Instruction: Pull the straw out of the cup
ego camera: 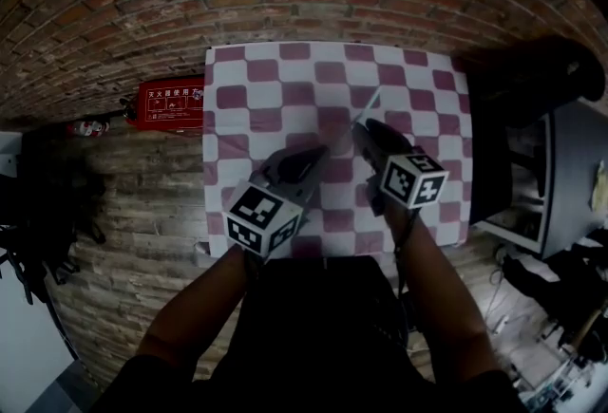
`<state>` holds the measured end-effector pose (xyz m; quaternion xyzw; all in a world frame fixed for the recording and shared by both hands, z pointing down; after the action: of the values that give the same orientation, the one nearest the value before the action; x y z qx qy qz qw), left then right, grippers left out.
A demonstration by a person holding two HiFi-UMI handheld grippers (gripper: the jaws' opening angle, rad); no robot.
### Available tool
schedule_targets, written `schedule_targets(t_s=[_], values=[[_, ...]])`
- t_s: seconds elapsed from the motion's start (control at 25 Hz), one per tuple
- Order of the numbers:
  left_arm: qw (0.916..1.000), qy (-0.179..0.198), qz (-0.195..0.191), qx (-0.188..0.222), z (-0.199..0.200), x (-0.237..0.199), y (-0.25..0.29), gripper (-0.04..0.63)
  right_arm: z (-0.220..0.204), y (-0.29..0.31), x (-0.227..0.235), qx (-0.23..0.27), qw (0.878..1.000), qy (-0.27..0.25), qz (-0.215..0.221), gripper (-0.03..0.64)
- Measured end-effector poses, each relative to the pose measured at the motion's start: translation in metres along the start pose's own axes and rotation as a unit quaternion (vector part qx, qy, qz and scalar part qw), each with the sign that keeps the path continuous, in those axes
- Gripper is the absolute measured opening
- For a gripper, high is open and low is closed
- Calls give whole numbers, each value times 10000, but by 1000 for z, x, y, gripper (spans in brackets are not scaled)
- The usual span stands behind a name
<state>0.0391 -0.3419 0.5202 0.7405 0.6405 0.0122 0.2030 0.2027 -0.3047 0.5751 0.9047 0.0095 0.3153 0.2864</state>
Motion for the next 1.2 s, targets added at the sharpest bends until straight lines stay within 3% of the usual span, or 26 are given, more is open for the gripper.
schedule_targets(t_s=[0.68, 0.72, 0.8, 1.2], values=[[10000, -34, 31, -85, -12, 3, 0, 8, -3, 26, 14, -34, 9999, 118, -117, 124], [9999, -48, 19, -98, -13, 5, 0, 8, -3, 26, 14, -25, 9999, 97, -138, 121], [9999, -68, 1, -111, -13, 7, 0, 8, -3, 25, 14, -3, 9998, 9, -208, 46], [9999, -24, -10, -131, -15, 13, -2, 8, -1, 11, 7, 162, 9997, -115, -111, 37]])
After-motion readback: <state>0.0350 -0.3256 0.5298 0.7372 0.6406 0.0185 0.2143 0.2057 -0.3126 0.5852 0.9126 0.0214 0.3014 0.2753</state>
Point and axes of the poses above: the fingertips, and each gripper's own axes: y forward along the fingers, x to its right, z out of its top, the point moved 6 cm from there along -y, backward along the fingers, and after that the axes turned 10 degrees about y, right-handed, at the moved point
